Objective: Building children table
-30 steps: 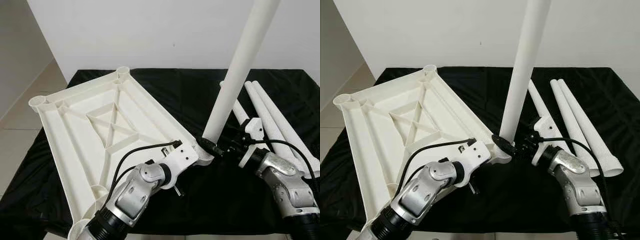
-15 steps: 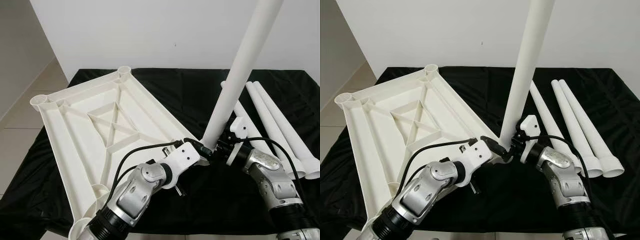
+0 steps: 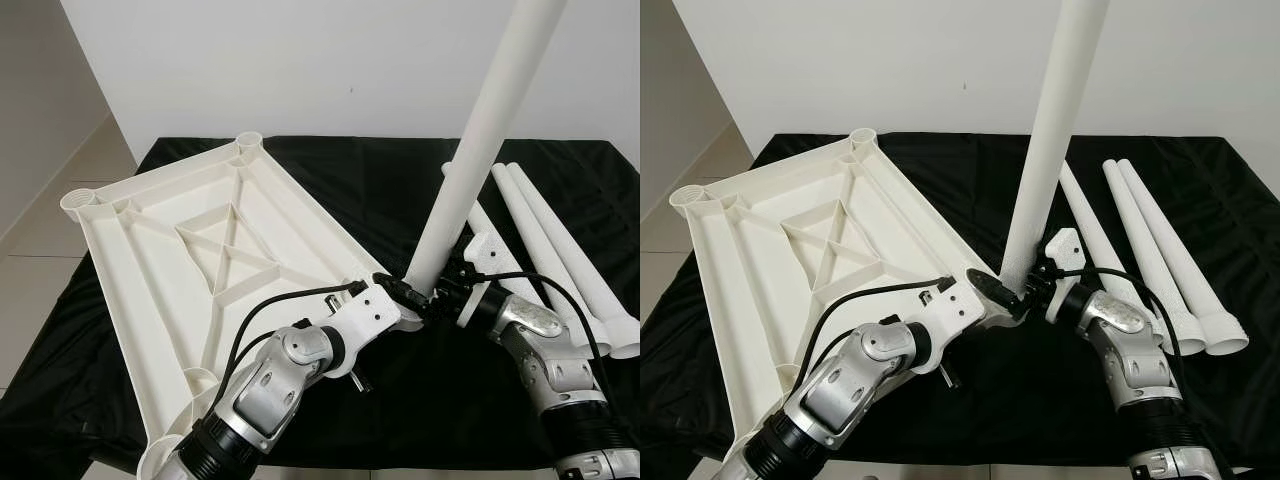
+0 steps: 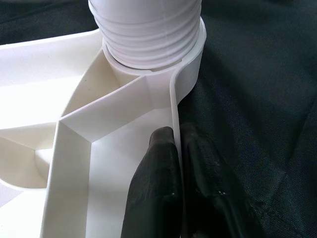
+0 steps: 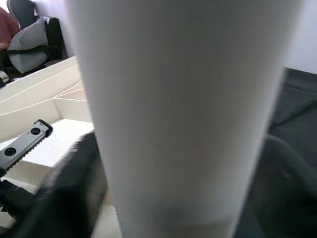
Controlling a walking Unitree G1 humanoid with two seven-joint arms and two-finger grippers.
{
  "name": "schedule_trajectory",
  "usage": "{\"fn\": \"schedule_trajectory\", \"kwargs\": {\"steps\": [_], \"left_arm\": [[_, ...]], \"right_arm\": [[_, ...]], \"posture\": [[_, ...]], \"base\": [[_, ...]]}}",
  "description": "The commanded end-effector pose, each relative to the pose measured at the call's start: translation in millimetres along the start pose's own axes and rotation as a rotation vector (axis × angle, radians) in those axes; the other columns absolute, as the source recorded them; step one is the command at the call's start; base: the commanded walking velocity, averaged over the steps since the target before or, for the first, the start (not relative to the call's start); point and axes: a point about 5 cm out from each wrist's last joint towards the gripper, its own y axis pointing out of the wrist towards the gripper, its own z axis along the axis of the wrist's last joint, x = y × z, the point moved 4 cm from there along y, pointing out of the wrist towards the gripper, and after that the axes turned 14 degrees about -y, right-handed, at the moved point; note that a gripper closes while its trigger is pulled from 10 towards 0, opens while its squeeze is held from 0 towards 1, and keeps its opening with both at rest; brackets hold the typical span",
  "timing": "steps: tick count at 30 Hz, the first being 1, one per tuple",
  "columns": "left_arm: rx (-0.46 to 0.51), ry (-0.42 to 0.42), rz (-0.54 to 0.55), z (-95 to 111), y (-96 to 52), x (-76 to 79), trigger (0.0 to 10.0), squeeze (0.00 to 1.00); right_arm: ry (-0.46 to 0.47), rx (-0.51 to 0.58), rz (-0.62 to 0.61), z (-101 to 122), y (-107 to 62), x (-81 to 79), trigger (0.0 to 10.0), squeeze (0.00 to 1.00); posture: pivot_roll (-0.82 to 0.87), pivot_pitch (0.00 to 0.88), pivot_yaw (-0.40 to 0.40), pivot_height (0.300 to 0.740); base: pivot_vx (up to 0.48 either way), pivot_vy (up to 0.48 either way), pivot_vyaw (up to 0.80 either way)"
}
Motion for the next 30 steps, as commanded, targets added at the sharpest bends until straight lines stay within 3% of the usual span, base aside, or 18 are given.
{"fn": "schedule_trajectory", "kwargs": {"steps": [1,9,10,11,22,23,24,25,26,30], "left_arm": [[-0.017,-0.002,-0.012,-9.3,1.4,3.0,10.0,0.00],[-0.019,-0.001,-0.012,-9.7,1.0,3.1,10.0,0.00],[-0.019,-0.002,-0.012,-9.7,1.1,3.3,10.0,0.00],[-0.019,-0.002,-0.011,-9.7,1.1,3.4,10.0,0.00],[-0.019,-0.002,-0.012,-10.6,0.7,4.9,10.0,0.00],[-0.019,-0.003,-0.013,-10.6,0.7,5.3,10.0,0.00],[-0.019,-0.003,-0.013,-10.9,0.7,5.8,10.0,0.00],[-0.019,-0.003,-0.013,-10.9,0.7,5.8,10.0,0.00],[-0.019,-0.004,-0.012,-11.0,0.8,6.4,10.0,0.00],[-0.018,-0.005,-0.012,-11.1,0.8,6.9,10.0,0.00]], "right_arm": [[-0.020,-0.010,0.017,-0.9,-1.7,1.2,4.4,0.00],[-0.028,-0.027,0.032,-5.1,-2.9,1.7,4.9,0.00],[-0.029,-0.029,0.041,-5.9,-2.8,0.7,7.0,0.00],[-0.030,-0.031,0.047,-6.5,-2.7,0.0,10.0,0.00],[-0.037,-0.048,0.078,-9.7,-4.8,-0.9,10.0,0.00],[-0.033,-0.047,0.078,-9.7,-4.7,-2.1,8.4,0.00],[-0.030,-0.046,0.066,-9.4,-4.1,-3.0,9.1,0.00],[-0.030,-0.046,0.066,-9.4,-4.1,-3.0,9.1,0.00],[-0.022,-0.039,0.050,-8.3,-3.1,-3.9,10.0,0.00],[-0.009,-0.023,0.020,-5.5,-1.0,-5.4,10.0,0.00]], "posture": [[-0.10,0.086,0.035,0.740],[-0.10,0.086,0.035,0.740],[-0.10,0.083,0.029,0.740],[-0.10,0.083,0.029,0.740],[-0.10,0.078,0.026,0.740],[-0.10,0.077,0.025,0.740],[-0.10,0.076,0.021,0.740],[-0.10,0.076,0.021,0.740],[-0.10,0.076,0.017,0.740],[-0.10,0.074,0.013,0.740]], "base": [[0.000,0.000,0.00],[0.000,0.000,0.00],[0.000,0.000,0.00],[0.000,0.000,0.00],[0.000,0.000,0.00],[0.000,0.000,0.00],[0.000,0.000,0.00],[0.000,0.000,0.00],[0.000,0.000,0.00],[0.000,0.000,0.00]]}}
